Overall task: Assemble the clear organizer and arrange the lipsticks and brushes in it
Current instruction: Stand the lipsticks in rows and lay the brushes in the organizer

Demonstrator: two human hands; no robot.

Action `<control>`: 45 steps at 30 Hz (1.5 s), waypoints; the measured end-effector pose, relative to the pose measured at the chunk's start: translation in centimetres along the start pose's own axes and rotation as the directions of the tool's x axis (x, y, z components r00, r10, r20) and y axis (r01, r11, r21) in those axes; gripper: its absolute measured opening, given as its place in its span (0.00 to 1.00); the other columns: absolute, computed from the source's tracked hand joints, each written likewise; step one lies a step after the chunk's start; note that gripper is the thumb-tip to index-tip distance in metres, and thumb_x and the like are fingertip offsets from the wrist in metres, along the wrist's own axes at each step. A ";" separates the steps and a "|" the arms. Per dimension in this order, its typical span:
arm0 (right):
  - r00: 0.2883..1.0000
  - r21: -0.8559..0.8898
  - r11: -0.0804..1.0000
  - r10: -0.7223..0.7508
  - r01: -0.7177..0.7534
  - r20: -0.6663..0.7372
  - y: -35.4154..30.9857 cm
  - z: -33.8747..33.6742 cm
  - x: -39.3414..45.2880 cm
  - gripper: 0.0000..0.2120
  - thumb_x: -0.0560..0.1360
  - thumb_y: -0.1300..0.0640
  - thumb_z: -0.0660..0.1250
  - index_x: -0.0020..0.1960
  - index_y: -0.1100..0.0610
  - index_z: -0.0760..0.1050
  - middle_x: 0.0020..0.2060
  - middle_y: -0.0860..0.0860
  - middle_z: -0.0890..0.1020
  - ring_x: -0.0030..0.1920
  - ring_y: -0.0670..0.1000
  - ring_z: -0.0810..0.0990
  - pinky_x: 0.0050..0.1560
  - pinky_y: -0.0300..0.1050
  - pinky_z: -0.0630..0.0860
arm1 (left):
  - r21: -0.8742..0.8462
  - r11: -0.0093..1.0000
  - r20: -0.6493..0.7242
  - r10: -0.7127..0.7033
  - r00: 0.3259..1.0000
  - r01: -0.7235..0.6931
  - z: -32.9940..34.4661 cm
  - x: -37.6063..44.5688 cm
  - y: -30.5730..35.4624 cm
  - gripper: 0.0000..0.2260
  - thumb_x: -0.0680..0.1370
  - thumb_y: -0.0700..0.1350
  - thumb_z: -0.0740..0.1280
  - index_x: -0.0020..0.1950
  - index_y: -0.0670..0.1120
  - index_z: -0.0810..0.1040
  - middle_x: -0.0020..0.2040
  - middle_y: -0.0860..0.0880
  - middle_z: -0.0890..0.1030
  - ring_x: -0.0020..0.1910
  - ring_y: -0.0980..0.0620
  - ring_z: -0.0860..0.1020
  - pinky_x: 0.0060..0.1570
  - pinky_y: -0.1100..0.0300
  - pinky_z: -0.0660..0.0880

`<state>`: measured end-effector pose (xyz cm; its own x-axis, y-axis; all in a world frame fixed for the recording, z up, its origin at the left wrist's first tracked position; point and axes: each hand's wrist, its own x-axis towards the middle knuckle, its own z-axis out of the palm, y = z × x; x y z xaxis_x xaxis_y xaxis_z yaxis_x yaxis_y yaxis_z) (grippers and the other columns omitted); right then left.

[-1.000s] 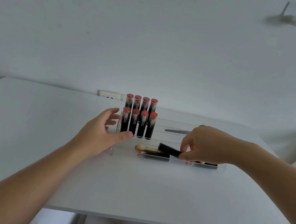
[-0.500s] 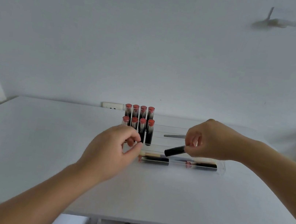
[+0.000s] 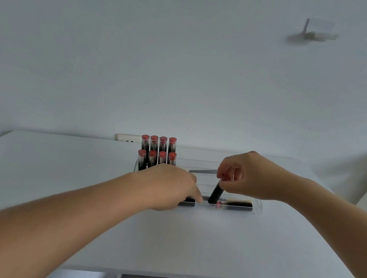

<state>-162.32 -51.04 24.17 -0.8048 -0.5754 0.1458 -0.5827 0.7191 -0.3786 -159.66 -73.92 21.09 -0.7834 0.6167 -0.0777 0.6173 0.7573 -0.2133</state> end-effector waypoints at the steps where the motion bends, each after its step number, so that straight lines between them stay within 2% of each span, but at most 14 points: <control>1: 1.000 -0.007 1.000 -0.001 0.001 0.011 0.0 0.1 0.0 0.06 0.70 0.52 0.71 0.41 0.41 0.79 0.37 0.37 0.81 0.39 0.43 0.80 0.42 0.42 0.79 | 0.004 1.000 0.030 0.005 1.000 -0.005 -0.2 0.1 -0.1 0.30 0.80 0.32 0.60 0.74 0.62 0.70 0.57 0.52 0.75 0.48 0.47 0.75 0.40 0.53 0.72; 6: 0.999 -0.032 0.999 -0.001 0.002 0.047 0.1 0.5 0.1 0.05 0.70 0.52 0.70 0.44 0.43 0.80 0.37 0.38 0.81 0.40 0.45 0.80 0.45 0.47 0.80 | 0.032 0.999 0.123 0.020 0.992 -0.024 -0.9 0.6 -0.2 0.30 0.80 0.32 0.60 0.75 0.61 0.70 0.59 0.51 0.74 0.44 0.49 0.69 0.40 0.53 0.73; 10: 0.999 -0.036 0.999 -0.005 0.007 0.044 0.1 0.6 0.4 0.04 0.71 0.52 0.70 0.43 0.42 0.79 0.39 0.37 0.81 0.41 0.44 0.80 0.45 0.46 0.80 | 0.085 0.996 0.151 0.026 0.988 -0.039 -1.5 1.0 0.0 0.28 0.79 0.32 0.62 0.73 0.59 0.73 0.53 0.51 0.72 0.43 0.49 0.67 0.30 0.58 0.62; 13: 0.999 -0.051 0.999 -0.009 0.012 0.044 -0.1 0.8 0.7 0.05 0.70 0.51 0.69 0.42 0.41 0.78 0.38 0.38 0.81 0.41 0.44 0.80 0.45 0.47 0.80 | 0.147 0.988 0.159 0.031 0.987 -0.055 -1.8 1.1 0.1 0.25 0.77 0.31 0.63 0.67 0.55 0.76 0.47 0.53 0.68 0.43 0.46 0.70 0.28 0.59 0.58; 16: 0.999 -0.058 0.998 -0.007 0.009 0.040 -0.3 1.1 1.0 0.04 0.70 0.51 0.69 0.44 0.42 0.79 0.38 0.37 0.81 0.41 0.42 0.79 0.45 0.45 0.80 | 0.230 0.971 0.165 0.024 0.986 -0.062 -1.9 1.0 0.2 0.18 0.74 0.30 0.63 0.57 0.50 0.77 0.47 0.48 0.73 0.40 0.44 0.72 0.28 0.58 0.58; 20: 0.999 -0.092 0.996 0.009 -0.006 0.033 -0.4 1.3 1.3 0.04 0.70 0.50 0.68 0.45 0.43 0.80 0.36 0.37 0.81 0.41 0.39 0.78 0.44 0.43 0.79 | 0.330 0.939 0.188 0.030 0.982 -0.093 -2.0 0.9 0.4 0.12 0.74 0.31 0.62 0.46 0.48 0.70 0.44 0.46 0.72 0.36 0.45 0.67 0.28 0.57 0.58; 24: 0.999 -0.111 0.994 0.023 -0.019 0.036 -0.5 1.3 1.4 0.04 0.70 0.51 0.68 0.45 0.43 0.80 0.36 0.39 0.82 0.42 0.38 0.77 0.43 0.41 0.79 | 0.361 0.927 0.209 0.022 0.978 -0.098 -1.7 0.3 0.0 0.07 0.76 0.32 0.60 0.46 0.42 0.72 0.44 0.44 0.75 0.38 0.43 0.72 0.34 0.54 0.69; 26: 0.999 -0.119 0.993 0.022 -0.018 0.034 -0.5 1.3 1.4 0.04 0.71 0.51 0.68 0.44 0.44 0.80 0.36 0.39 0.82 0.42 0.37 0.77 0.43 0.41 0.78 | 0.354 0.930 0.203 0.022 0.979 -0.095 -1.6 -0.1 -0.4 0.08 0.75 0.31 0.60 0.47 0.43 0.73 0.43 0.44 0.74 0.39 0.43 0.72 0.33 0.54 0.69; 29: 0.999 -0.128 0.992 0.026 -0.020 0.039 -0.7 1.3 1.4 0.04 0.71 0.51 0.68 0.44 0.44 0.80 0.36 0.39 0.82 0.41 0.38 0.77 0.43 0.41 0.78 | 0.291 0.954 0.211 0.011 0.977 -0.073 -1.5 -0.6 -1.0 0.16 0.76 0.32 0.61 0.56 0.51 0.77 0.50 0.46 0.76 0.45 0.43 0.74 0.33 0.57 0.62; 32: 0.998 -0.141 0.990 0.034 -0.028 0.045 -0.8 1.2 1.4 0.04 0.71 0.50 0.68 0.45 0.44 0.80 0.37 0.40 0.82 0.41 0.39 0.77 0.44 0.42 0.78 | 0.237 0.971 0.236 -0.013 0.972 -0.045 -1.5 -1.0 -1.5 0.24 0.76 0.31 0.61 0.66 0.53 0.77 0.57 0.47 0.79 0.53 0.42 0.78 0.39 0.55 0.70; 36: 0.998 -0.155 0.987 0.051 -0.044 0.043 -1.0 1.2 1.4 0.04 0.71 0.51 0.68 0.44 0.45 0.80 0.37 0.42 0.82 0.42 0.42 0.78 0.44 0.43 0.78 | 0.236 0.971 0.226 -0.014 0.974 -0.040 -1.6 -1.6 -1.7 0.26 0.73 0.30 0.60 0.65 0.53 0.78 0.51 0.48 0.79 0.45 0.43 0.77 0.35 0.56 0.69; 40: 0.997 -0.163 0.985 0.057 -0.048 0.053 -1.2 1.1 1.5 0.03 0.71 0.51 0.68 0.44 0.45 0.79 0.37 0.41 0.82 0.42 0.42 0.79 0.44 0.43 0.78 | 0.268 0.963 0.201 -0.018 0.979 -0.037 -1.6 -2.1 -1.9 0.20 0.75 0.32 0.59 0.60 0.52 0.78 0.48 0.47 0.79 0.45 0.43 0.78 0.36 0.54 0.72; 44: 0.996 -0.163 0.985 0.061 -0.051 0.060 -1.2 1.1 1.5 0.03 0.71 0.51 0.68 0.43 0.45 0.79 0.37 0.41 0.82 0.43 0.44 0.80 0.44 0.45 0.79 | 0.283 0.959 0.129 -0.034 0.991 -0.004 -1.6 -2.9 -2.1 0.04 0.80 0.44 0.61 0.52 0.48 0.75 0.45 0.48 0.79 0.44 0.44 0.79 0.39 0.52 0.76; 45: 0.996 -0.166 0.985 0.061 -0.050 0.059 -1.1 1.0 1.4 0.03 0.71 0.50 0.68 0.43 0.44 0.79 0.37 0.41 0.82 0.43 0.44 0.79 0.44 0.44 0.79 | 0.297 0.955 0.089 -0.031 0.996 0.003 -1.7 -3.1 -2.2 0.04 0.81 0.47 0.61 0.49 0.47 0.72 0.44 0.48 0.78 0.42 0.44 0.78 0.38 0.53 0.74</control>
<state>-162.70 -53.08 23.86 -0.8306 -0.5527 0.0682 -0.5522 0.8017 -0.2288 -158.48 -77.12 23.43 -0.8053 0.5716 -0.1573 0.5656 0.6611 -0.4930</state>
